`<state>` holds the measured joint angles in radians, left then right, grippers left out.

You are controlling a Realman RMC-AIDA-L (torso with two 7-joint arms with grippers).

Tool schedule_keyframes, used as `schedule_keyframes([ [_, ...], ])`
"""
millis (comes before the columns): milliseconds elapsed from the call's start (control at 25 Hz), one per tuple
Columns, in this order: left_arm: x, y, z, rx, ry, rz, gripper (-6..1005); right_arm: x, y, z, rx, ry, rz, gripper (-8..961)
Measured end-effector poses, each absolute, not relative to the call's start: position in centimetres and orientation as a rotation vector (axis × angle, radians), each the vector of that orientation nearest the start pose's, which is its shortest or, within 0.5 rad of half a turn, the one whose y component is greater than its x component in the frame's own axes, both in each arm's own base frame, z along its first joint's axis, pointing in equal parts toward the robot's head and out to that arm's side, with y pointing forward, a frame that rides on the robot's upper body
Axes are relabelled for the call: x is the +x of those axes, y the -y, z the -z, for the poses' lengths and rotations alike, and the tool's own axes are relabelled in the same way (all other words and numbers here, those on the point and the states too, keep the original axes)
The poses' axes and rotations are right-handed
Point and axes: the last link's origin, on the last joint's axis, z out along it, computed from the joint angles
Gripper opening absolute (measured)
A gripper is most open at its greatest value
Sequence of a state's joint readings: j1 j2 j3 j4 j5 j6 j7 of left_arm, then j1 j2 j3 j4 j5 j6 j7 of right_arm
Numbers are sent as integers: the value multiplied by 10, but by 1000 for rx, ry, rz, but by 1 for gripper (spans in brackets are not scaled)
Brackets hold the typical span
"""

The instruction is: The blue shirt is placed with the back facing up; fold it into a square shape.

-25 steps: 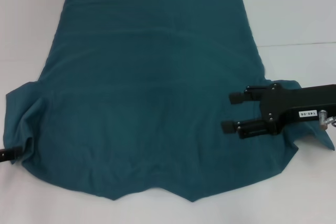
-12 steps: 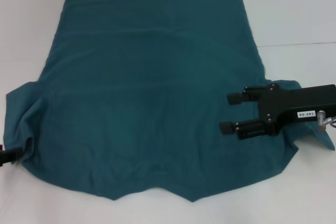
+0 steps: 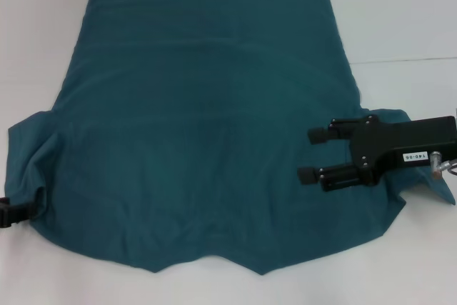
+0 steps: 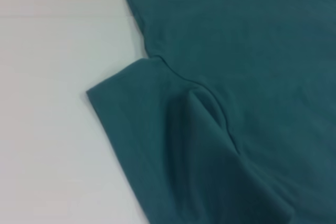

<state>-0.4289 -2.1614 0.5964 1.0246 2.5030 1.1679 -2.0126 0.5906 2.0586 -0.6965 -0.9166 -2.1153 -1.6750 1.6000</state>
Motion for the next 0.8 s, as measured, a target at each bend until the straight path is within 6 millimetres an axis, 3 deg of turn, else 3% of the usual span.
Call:
schedule_keyframes([
  [800,-348,-346,-47,-2076,1235,82,543,228,-352,-41,-2820,-545,-523,915],
])
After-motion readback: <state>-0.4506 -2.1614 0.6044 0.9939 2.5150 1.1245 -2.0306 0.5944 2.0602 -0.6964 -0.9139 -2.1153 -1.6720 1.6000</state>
